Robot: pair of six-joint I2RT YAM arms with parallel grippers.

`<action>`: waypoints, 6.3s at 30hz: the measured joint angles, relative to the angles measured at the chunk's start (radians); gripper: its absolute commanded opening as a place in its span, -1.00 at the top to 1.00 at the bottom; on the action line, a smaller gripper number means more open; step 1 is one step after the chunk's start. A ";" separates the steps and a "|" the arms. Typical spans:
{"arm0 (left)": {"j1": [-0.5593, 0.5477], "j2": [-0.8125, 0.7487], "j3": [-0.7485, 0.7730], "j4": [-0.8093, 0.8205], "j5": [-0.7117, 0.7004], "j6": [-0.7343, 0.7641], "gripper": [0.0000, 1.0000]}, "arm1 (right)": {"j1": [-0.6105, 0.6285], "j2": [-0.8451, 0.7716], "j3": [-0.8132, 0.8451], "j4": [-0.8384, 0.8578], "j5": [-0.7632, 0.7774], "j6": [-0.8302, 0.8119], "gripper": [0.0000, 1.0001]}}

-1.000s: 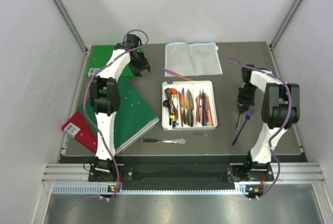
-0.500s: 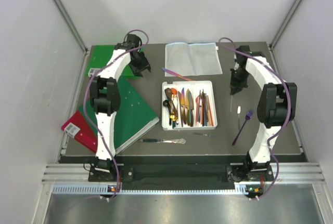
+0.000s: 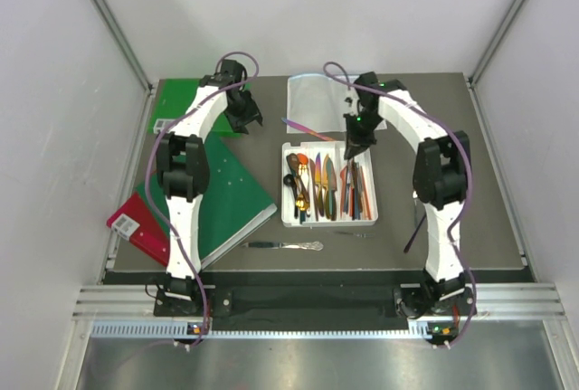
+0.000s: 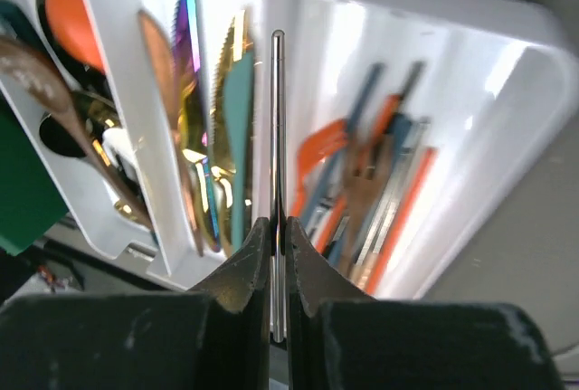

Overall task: Sort the eating utensils into containers
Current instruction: Place the chopstick in the storage box, then pick up the fork at the center of the board, then place the fork in the storage box, then pick up the fork at the center of the board.

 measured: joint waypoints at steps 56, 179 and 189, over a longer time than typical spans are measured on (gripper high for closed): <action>-0.020 0.000 -0.049 0.014 0.000 -0.008 -0.13 | -0.220 -0.421 -0.753 0.124 0.266 -0.005 0.41; -0.031 0.000 -0.048 0.013 0.003 -0.003 -0.13 | -0.418 -0.437 -0.785 0.056 0.312 0.078 0.42; -0.031 0.000 -0.048 0.013 0.003 -0.003 -0.13 | -0.462 -0.372 -0.799 0.103 0.330 0.082 0.45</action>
